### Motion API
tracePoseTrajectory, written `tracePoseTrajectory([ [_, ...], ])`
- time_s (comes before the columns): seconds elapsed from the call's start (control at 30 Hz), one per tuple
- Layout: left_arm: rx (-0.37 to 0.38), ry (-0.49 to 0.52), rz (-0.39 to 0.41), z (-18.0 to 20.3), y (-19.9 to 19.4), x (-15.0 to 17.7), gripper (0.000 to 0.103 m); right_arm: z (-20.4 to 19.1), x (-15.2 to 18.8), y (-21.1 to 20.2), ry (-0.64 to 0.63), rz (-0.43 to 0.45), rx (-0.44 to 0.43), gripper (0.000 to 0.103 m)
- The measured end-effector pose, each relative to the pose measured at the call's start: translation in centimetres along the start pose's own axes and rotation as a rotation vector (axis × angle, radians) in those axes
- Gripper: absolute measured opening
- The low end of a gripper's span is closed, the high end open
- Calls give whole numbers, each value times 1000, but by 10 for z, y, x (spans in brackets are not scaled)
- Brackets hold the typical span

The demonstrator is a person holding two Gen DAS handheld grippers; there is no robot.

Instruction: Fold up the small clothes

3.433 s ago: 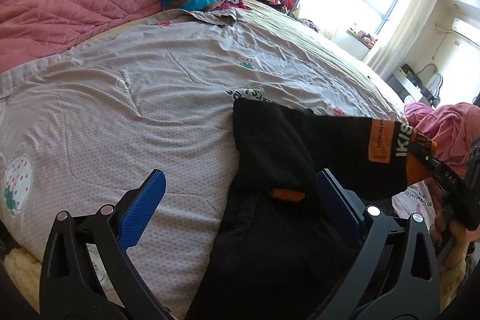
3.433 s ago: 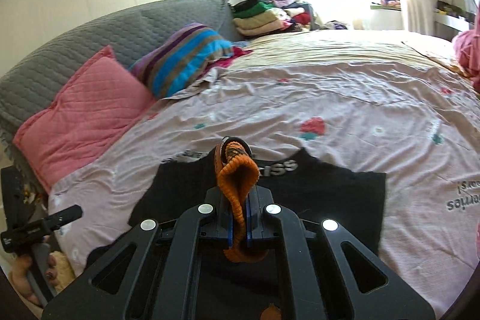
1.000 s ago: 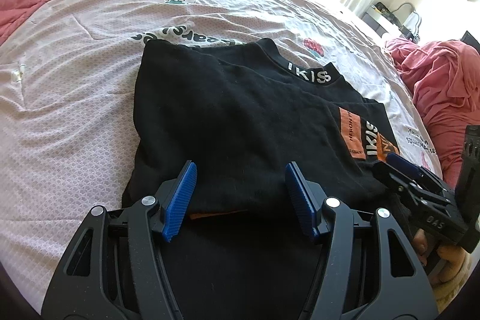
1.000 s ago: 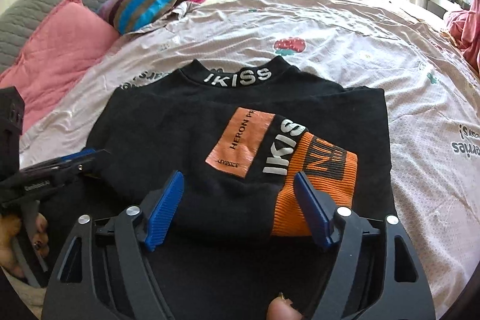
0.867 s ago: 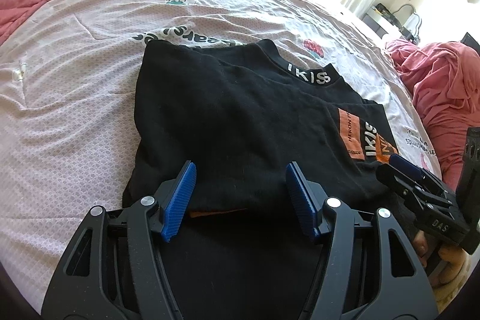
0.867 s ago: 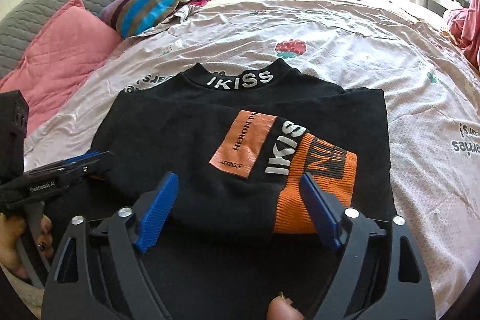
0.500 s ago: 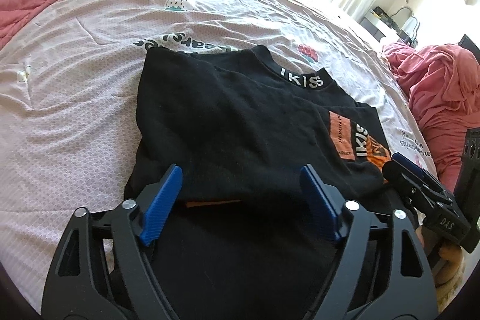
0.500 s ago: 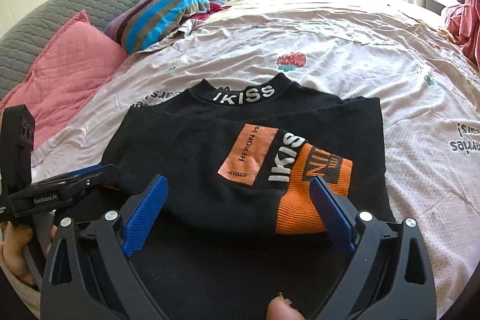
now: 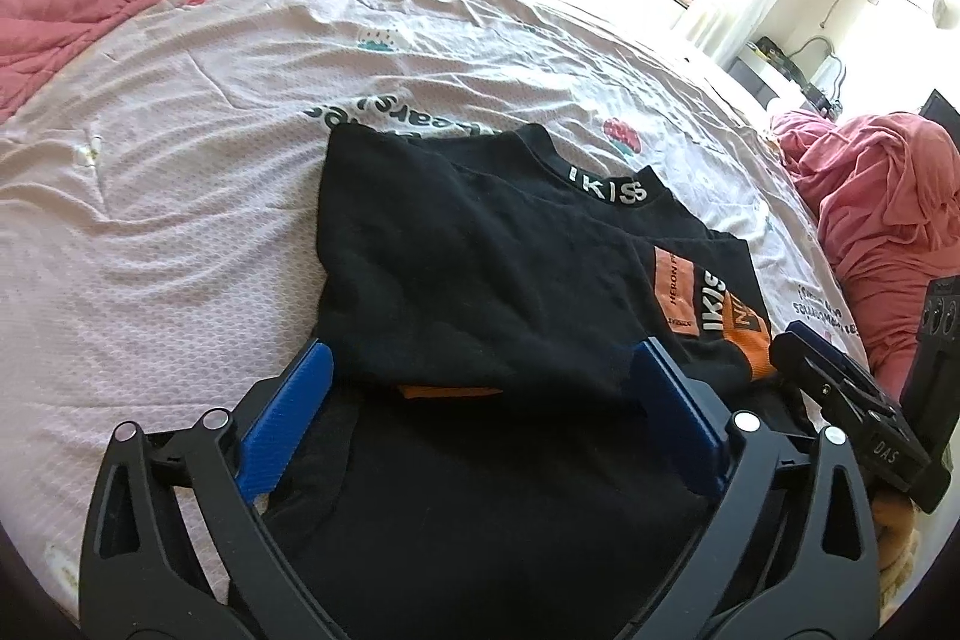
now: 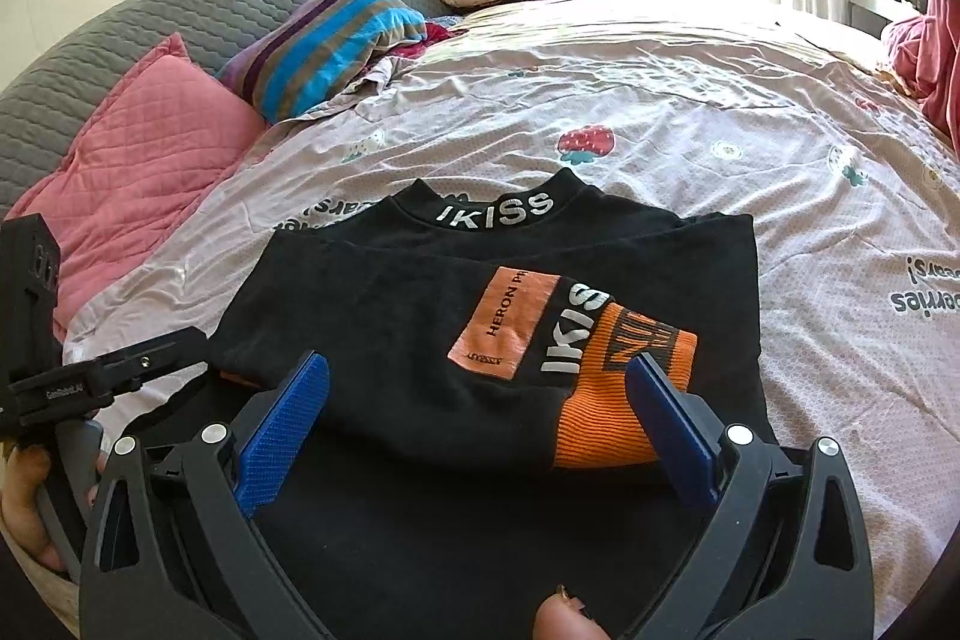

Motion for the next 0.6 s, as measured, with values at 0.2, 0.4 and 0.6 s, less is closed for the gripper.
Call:
tracePoseTrajectory([
  [0.2,-28,7,12,-3,-9,0,93,-2,-3,-6,-6,13,0,98],
  [0.4,-42,12,22,-5,-17,0,93,-5,-6,-12,-15,26,2,98],
  [0.6,-45,19,29,-5,-23,1,93,-9,-8,-15,-23,31,5,98],
])
Point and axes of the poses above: each gripper's, at about its wrist camera, not at the fingertips, and y roughly the way its jaws point, z to its right, x to its underside, the point moved 9 cm from there along y, roughly the way its jaws point, and after that the axes turned 1 degree about y, right-handed, at the moved point
